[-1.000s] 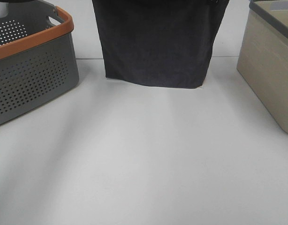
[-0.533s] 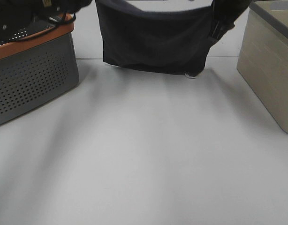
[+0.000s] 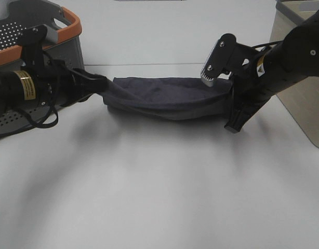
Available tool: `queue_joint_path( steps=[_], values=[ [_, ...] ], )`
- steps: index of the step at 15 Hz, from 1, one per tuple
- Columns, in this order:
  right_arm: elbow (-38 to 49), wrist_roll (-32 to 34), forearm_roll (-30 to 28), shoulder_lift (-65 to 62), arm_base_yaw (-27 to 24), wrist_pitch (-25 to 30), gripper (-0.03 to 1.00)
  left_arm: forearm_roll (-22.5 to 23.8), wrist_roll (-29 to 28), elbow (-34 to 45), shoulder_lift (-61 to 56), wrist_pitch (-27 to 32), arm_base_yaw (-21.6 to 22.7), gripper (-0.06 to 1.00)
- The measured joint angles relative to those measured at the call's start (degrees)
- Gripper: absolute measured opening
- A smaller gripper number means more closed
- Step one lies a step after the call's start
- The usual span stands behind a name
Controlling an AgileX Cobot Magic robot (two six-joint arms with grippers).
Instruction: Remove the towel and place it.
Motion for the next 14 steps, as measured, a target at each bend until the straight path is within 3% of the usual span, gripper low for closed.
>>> queue_joint_path(
  steps=[11,12,14],
  values=[
    [5.39,-2.23,0.63,4.58,1.09,-1.95,0.02,2.58,-2.23,6.76,-0.46,1.49,0.0,0.01],
    [5.39,-3.44,0.63,4.76,1.09,-1.95,0.06,2.69,-3.15,6.76,-0.46,1.89,0.0,0.06],
    [5.39,-6.3,0.63,4.76,1.09,-1.95,0.26,3.61,-5.27,6.76,-0.46,2.41,0.0,0.25]
  ],
)
